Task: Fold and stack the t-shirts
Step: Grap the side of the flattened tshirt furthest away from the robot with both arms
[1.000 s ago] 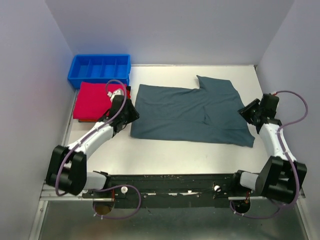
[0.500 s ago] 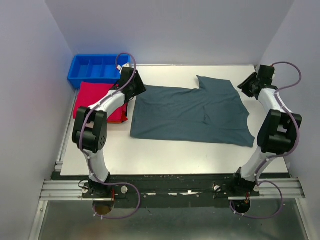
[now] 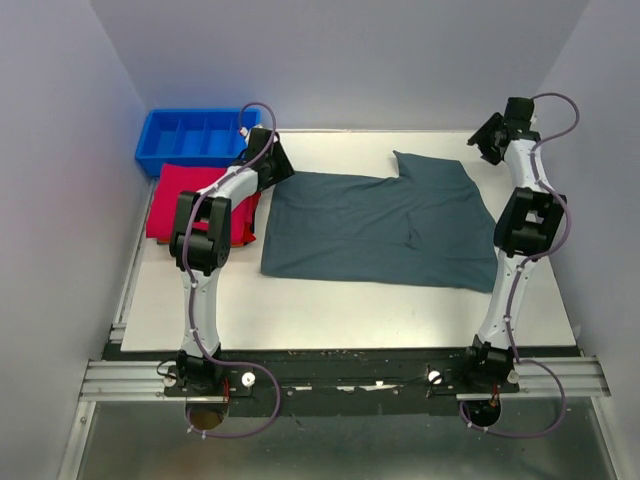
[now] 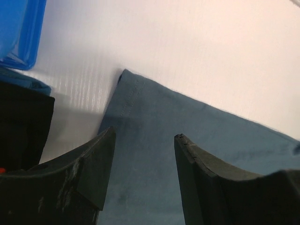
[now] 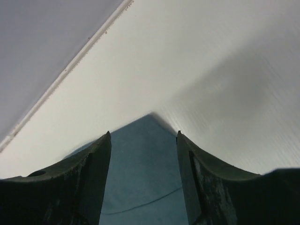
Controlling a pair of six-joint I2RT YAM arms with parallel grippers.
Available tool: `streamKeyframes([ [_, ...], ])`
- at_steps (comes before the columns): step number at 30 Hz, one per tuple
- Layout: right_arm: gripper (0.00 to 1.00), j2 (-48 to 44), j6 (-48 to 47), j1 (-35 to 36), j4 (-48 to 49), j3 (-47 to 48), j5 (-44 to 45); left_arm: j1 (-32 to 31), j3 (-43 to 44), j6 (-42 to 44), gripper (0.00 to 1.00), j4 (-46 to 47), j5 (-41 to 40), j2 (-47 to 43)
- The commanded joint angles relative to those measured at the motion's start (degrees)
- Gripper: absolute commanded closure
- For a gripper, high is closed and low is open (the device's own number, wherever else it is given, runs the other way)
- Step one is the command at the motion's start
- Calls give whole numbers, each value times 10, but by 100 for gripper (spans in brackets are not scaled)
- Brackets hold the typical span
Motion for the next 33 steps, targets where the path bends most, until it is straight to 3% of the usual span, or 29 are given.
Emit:
streamKeyframes([
  [1,31,100,1,0,-143,149,-17,16,26,-11,33,-4,38,20],
  [2,30,105,1,1,-146,158,-18,16,26,-13,33,-2,42,20],
  [4,5,99,-1,0,-126,139,-23,17,27,-14,33,1,48,23],
  [6,0,94,2,-5,-115,125,-32,17,29,-16,33,0,54,25],
  [11,21,106,4,-12,-114,137,-60,24,44,-23,34,-11,72,41],
  [19,20,115,-11,-20,-145,133,-84,39,52,-28,34,-6,103,68],
  [23,20,155,-40,-22,-208,182,-90,46,70,-16,34,-20,101,84],
  [25,33,153,-51,-22,-207,163,-79,49,85,-13,34,-32,99,96],
  [28,33,123,-58,-19,-178,106,-78,53,102,-12,35,-38,102,108],
  [33,33,133,-70,-16,-209,125,-91,57,105,-13,35,-40,116,94],
])
